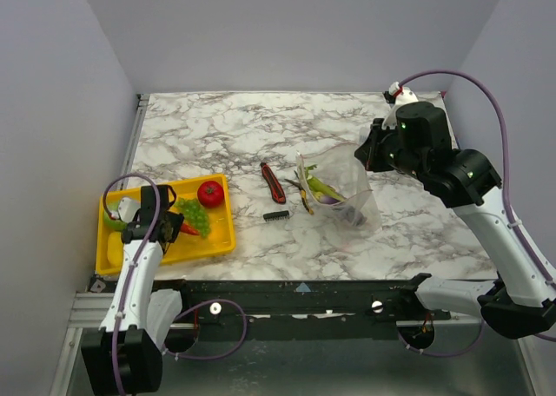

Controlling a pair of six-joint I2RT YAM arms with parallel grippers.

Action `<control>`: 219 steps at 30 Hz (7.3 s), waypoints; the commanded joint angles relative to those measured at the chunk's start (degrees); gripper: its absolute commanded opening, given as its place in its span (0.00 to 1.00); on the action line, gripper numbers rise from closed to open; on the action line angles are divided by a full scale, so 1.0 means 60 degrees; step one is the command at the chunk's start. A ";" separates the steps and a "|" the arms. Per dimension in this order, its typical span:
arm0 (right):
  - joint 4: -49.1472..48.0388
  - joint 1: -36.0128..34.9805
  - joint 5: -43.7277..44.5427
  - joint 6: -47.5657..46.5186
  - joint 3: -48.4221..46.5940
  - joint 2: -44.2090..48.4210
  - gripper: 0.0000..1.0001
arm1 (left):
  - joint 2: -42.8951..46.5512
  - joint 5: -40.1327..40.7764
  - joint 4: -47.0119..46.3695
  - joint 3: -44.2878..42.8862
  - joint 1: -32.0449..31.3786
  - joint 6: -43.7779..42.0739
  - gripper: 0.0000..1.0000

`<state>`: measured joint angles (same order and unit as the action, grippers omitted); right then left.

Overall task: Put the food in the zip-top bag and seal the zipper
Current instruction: Pick up the fake vegetable from the bin, then place the fake vegetable in the zipper food storage bag, then pick up the fake vegetable from the bin, then place the fake vegetable in the zipper food storage bag.

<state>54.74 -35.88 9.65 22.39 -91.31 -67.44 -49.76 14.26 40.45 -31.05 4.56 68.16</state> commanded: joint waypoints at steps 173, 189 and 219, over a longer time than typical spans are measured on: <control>-0.1295 0.0035 -0.0954 0.0024 0.0893 0.0442 0.01 | 0.0464 0.1606 0.0151 -0.0437 0.2015 -0.1571 0.63; -0.1253 0.0033 -0.0496 0.0265 0.0983 0.0628 0.01 | 0.2117 -0.2314 -0.3979 -0.2072 -0.4354 -0.2662 0.51; -0.2582 0.0043 -0.1057 0.1292 0.1804 0.1506 0.01 | -0.0616 -0.4999 -1.1029 -0.3479 -0.9470 -0.6048 0.68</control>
<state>43.59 -35.88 4.62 28.42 -80.66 -59.64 -50.17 -23.90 -21.17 -49.78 -50.28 37.32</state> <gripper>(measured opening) 0.008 0.743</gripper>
